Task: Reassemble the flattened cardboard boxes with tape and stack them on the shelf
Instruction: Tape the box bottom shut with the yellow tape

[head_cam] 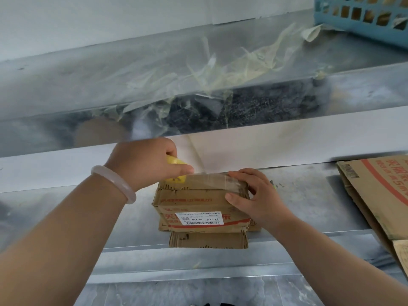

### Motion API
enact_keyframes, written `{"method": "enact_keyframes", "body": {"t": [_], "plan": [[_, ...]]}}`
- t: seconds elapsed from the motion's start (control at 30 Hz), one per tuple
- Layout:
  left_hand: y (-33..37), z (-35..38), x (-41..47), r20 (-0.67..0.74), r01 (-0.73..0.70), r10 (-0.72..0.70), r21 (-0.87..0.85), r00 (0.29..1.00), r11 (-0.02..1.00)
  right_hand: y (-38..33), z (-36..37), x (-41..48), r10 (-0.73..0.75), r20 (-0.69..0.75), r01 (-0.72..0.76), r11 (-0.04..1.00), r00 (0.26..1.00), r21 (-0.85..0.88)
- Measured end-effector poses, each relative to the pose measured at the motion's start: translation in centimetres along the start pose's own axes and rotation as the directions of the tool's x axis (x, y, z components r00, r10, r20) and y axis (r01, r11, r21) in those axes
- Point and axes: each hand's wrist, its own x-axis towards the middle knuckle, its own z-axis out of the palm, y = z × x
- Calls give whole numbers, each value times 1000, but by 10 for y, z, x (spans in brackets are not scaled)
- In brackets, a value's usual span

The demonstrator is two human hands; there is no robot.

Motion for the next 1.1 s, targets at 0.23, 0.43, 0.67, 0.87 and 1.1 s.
{"method": "enact_keyframes", "body": {"t": [0.23, 0.43, 0.67, 0.87, 1.1], "plan": [[-52, 1, -13, 102, -79, 158, -538, 982, 839, -1, -1, -2, -22, -1, 22, 999, 1000, -35], [-56, 7, -16, 22, -158, 192, -483, 981, 861, 0, 1, -1, -27, -26, 26, 999, 999, -34], [-76, 14, -10, 90, -41, 80, -373, 993, 927, -1, 1, -1, -71, -32, 71, 997, 997, 4], [-97, 34, -6, 115, 7, 68, -549, 991, 836, -5, 1, -1, -59, -13, 60, 997, 998, 51], [-107, 62, 4, 194, 106, 1, -538, 981, 836, -8, 0, -1, -20, -7, 20, 995, 1000, 95]]}}
